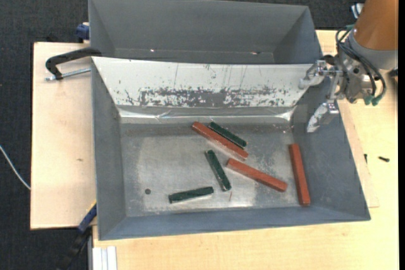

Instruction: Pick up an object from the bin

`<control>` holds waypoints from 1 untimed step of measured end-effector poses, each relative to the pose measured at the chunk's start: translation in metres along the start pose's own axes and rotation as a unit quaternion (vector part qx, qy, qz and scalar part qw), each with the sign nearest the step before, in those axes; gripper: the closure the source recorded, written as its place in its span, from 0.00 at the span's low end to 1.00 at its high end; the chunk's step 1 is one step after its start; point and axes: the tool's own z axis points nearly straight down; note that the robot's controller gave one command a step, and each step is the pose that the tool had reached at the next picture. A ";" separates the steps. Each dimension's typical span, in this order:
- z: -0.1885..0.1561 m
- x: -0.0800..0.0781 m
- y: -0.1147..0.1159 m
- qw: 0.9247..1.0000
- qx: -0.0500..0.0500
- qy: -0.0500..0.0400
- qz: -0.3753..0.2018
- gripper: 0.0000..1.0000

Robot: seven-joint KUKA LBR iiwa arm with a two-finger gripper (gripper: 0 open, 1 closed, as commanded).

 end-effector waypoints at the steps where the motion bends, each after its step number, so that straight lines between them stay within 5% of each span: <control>1: 0.046 0.050 0.018 1.000 0.001 -0.002 0.004 0.00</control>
Offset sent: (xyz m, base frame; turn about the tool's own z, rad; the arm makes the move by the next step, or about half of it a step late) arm -0.0383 0.0569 -0.1097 0.1110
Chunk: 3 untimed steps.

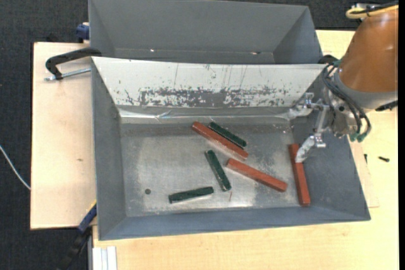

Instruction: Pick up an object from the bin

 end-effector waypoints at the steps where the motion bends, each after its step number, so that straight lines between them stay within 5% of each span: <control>1: 0.053 -0.001 0.031 0.999 0.000 0.002 0.048 0.00; 2: 0.091 0.022 0.038 1.000 -0.001 0.002 -0.030 0.00; 3: 0.110 0.036 0.063 0.999 0.000 0.007 0.051 1.00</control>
Offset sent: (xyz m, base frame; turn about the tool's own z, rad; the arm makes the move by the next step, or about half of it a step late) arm -0.0574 0.0364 -0.1164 -0.1591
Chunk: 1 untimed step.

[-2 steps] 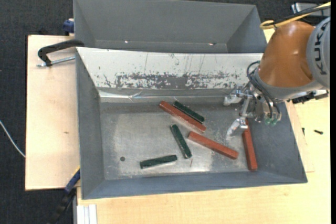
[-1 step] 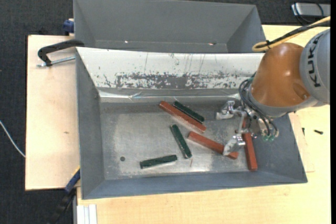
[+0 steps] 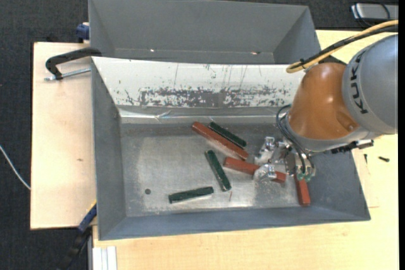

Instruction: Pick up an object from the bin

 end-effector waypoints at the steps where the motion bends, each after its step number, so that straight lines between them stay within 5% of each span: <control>1: 0.000 0.000 0.000 1.000 0.000 0.000 0.000 1.00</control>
Offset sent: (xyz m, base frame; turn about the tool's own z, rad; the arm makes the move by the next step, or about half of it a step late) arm 0.0110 -0.0020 0.1413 0.0128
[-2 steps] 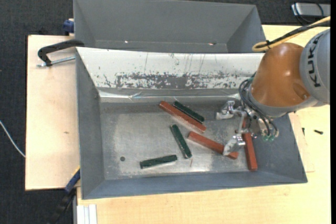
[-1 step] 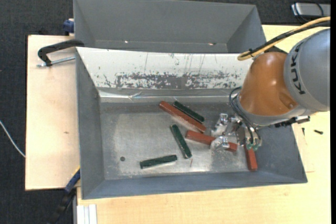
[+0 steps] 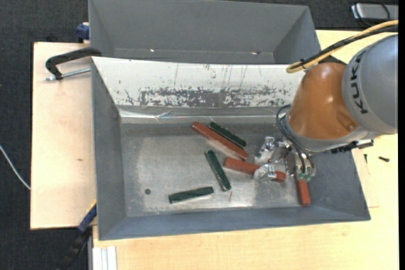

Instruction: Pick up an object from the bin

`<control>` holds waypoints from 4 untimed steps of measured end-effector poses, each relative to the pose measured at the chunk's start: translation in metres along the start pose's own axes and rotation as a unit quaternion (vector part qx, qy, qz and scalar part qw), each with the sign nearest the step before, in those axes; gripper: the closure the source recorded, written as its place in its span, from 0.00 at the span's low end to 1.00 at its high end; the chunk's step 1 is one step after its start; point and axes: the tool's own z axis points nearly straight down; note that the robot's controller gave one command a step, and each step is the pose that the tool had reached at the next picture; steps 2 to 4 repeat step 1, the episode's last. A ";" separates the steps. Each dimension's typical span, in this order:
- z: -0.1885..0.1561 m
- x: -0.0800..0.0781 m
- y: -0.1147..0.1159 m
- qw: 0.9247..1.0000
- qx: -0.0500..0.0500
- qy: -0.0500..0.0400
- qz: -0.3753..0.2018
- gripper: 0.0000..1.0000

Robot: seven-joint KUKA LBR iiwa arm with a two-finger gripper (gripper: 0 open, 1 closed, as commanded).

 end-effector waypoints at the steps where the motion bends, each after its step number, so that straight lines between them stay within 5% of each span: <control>1: -0.142 -0.012 0.000 1.000 -0.001 -0.005 0.006 1.00; 4: -0.142 -0.012 0.000 1.000 -0.001 -0.005 0.006 1.00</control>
Offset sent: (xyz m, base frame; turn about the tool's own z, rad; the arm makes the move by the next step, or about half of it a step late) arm 0.0000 0.0000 0.0000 0.0000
